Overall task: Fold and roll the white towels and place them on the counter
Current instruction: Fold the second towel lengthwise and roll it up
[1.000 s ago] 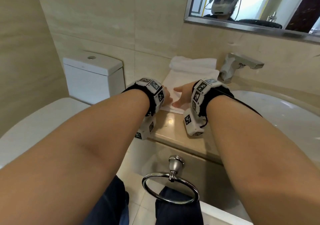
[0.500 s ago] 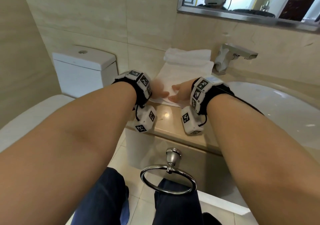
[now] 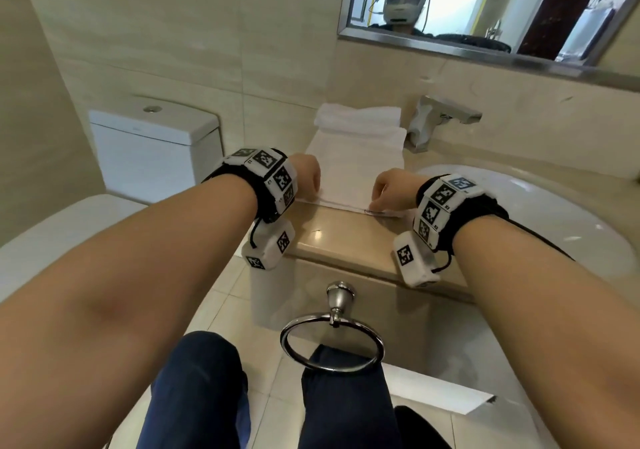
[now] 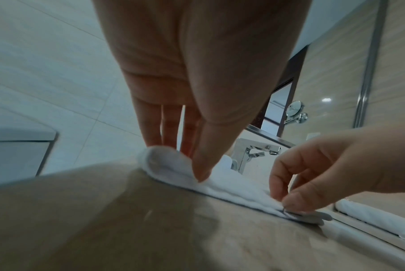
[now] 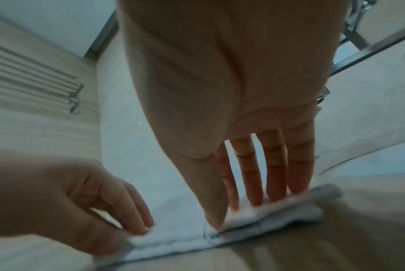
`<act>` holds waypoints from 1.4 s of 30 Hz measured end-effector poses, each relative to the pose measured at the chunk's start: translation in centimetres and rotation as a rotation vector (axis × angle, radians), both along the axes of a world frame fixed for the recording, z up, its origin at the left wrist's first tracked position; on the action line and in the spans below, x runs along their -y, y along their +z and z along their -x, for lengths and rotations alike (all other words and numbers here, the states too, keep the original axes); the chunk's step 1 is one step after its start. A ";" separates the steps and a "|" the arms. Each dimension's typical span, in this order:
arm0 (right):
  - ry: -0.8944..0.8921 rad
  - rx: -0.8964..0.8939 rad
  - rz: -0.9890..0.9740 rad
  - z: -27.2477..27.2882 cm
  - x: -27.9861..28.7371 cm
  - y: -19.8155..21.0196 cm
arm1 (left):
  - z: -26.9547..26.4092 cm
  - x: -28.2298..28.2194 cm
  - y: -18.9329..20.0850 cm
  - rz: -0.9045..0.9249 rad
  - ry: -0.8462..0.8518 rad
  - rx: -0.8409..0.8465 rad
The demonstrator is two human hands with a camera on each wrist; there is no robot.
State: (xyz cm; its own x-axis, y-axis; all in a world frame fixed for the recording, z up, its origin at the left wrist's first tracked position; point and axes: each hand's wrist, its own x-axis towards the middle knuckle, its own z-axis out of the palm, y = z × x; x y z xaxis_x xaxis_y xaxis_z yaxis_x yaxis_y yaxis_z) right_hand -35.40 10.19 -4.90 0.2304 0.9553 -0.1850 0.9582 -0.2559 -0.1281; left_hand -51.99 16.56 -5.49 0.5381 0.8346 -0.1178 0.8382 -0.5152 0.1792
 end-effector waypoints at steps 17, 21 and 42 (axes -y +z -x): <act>-0.046 -0.191 -0.240 1.2 8.0 -3.2 | 1.3 5.7 -2.7 -0.049 -0.005 0.166; 0.016 -0.198 -0.402 0.3 9.8 -5.6 | 2.6 5.9 -5.4 -0.068 -0.033 0.346; 0.139 -0.530 -0.701 -1.9 13.3 -8.6 | 7.0 7.3 -10.0 -0.063 -0.151 1.003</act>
